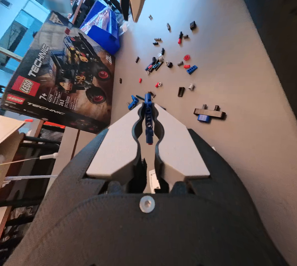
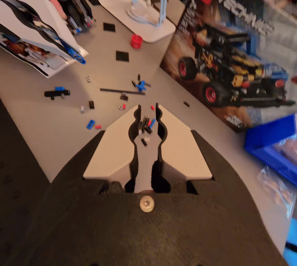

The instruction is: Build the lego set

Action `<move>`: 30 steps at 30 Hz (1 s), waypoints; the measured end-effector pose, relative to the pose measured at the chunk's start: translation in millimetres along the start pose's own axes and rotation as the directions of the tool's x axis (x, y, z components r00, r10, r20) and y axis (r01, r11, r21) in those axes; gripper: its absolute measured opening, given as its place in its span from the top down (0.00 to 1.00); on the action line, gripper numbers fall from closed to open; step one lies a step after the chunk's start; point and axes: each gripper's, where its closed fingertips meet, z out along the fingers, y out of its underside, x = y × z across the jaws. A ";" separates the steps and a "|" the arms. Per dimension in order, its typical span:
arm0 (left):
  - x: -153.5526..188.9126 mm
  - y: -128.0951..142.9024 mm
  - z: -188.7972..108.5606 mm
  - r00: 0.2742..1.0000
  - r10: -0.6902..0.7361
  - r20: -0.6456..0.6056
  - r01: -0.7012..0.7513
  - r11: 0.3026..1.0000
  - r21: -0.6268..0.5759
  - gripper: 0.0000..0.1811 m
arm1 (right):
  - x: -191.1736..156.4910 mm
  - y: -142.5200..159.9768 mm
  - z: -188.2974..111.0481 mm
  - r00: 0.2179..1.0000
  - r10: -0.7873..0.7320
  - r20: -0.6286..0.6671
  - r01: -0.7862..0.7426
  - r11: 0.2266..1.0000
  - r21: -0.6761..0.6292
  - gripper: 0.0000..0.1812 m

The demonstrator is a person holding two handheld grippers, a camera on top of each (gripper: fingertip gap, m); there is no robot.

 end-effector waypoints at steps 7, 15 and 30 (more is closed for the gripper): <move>5.0 10.8 7.9 1.000 -0.006 -0.016 0.005 0.999 -0.045 0.97 | -18.5 23.2 23.4 0.993 0.052 0.108 -0.038 0.991 -0.128 0.91; 4.7 15.5 9.2 1.000 -0.012 -0.007 0.012 0.999 -0.045 0.97 | -47.3 29.6 90.9 0.972 0.113 0.204 -0.053 0.959 -0.280 0.88; 6.4 17.9 8.4 1.000 -0.011 -0.015 0.010 0.999 -0.038 0.97 | -59.2 35.5 101.5 0.948 0.151 0.282 -0.057 0.946 -0.318 1.00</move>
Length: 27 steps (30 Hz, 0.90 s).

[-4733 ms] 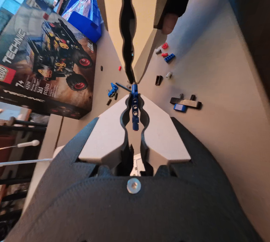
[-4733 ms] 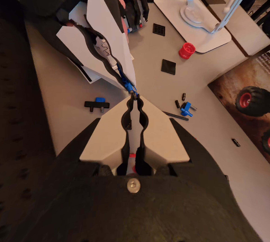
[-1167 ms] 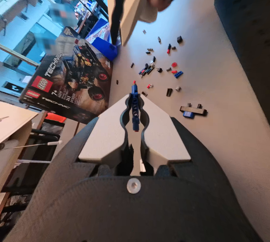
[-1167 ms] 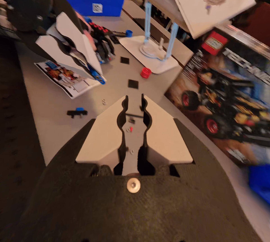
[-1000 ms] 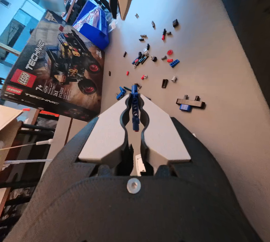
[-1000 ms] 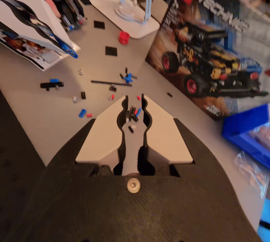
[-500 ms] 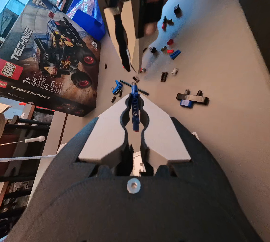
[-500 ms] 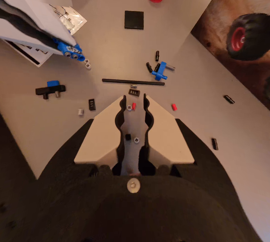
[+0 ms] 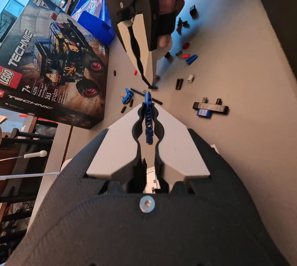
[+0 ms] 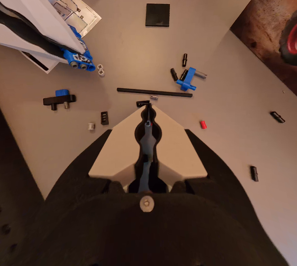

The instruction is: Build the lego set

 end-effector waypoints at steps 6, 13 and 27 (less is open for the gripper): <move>0.9 1.8 0.2 1.000 0.000 -0.003 0.000 1.000 -0.007 0.97 | -13.7 6.2 -1.2 0.999 -0.033 0.024 0.033 0.999 -0.028 1.00; -1.8 3.8 -1.4 1.000 0.004 0.011 -0.004 1.000 -0.010 0.97 | -7.8 -1.4 -8.5 0.998 -0.063 0.008 0.063 0.998 0.016 0.96; -0.4 7.8 0.5 0.999 0.049 0.021 -0.048 0.999 -0.021 0.97 | -16.1 -0.7 3.2 0.974 -0.188 0.126 0.188 0.982 0.016 0.92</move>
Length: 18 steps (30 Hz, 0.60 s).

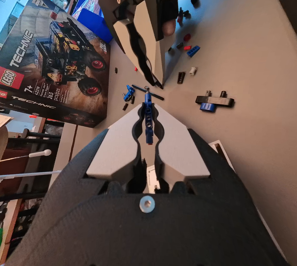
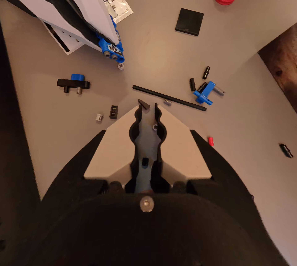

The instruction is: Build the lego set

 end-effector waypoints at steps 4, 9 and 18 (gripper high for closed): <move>3.9 0.8 1.3 1.000 0.027 -0.007 -0.027 1.000 -0.009 0.97 | -2.5 -0.5 0.5 0.999 -0.039 0.001 0.039 0.999 -0.003 0.97; 6.7 0.8 2.5 1.000 0.017 -0.022 -0.017 1.000 -0.008 0.97 | -7.0 -6.9 -4.5 0.993 -0.101 -0.055 0.103 0.994 0.039 0.97; -7.3 -30.1 -12.3 0.908 -0.381 -0.176 0.410 0.896 0.173 0.97 | -20.4 -63.6 -47.4 0.977 -0.082 -0.197 0.146 0.929 0.339 0.97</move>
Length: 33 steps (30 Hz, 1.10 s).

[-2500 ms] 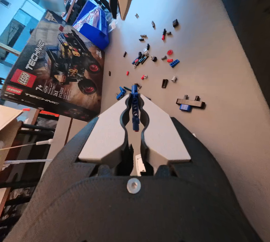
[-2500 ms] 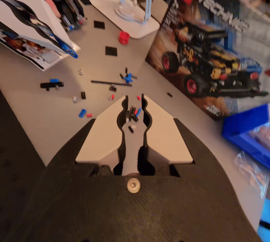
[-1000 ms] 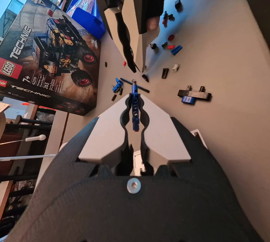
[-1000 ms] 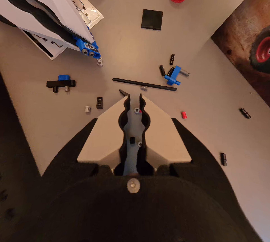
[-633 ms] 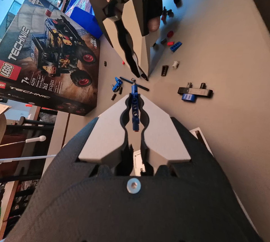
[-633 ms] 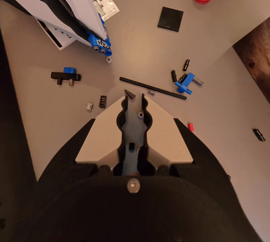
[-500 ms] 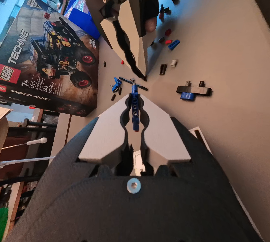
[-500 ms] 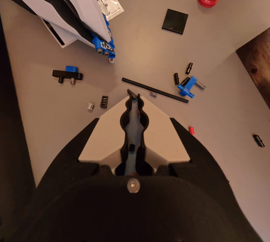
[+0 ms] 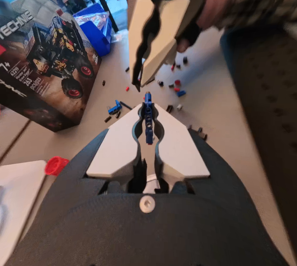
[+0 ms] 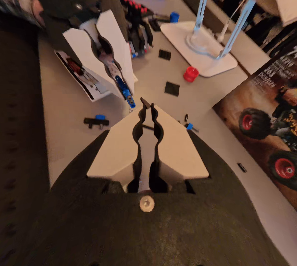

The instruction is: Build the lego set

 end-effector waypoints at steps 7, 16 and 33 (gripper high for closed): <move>-11.9 -21.4 -14.3 0.938 -0.320 -0.135 0.338 0.929 0.150 0.97 | 1.7 -30.1 -9.5 0.988 -0.058 -0.144 0.077 0.988 0.132 0.97; -12.4 -28.2 -16.7 0.894 -0.399 -0.202 0.434 0.883 0.176 0.97 | -0.8 -43.8 -6.9 0.969 -0.101 -0.226 0.140 0.976 0.164 0.97; -18.7 -41.4 -28.6 0.802 -0.498 -0.331 0.581 0.779 0.236 0.97 | -7.9 -51.8 -10.7 0.921 -0.256 -0.294 0.312 0.936 0.162 1.00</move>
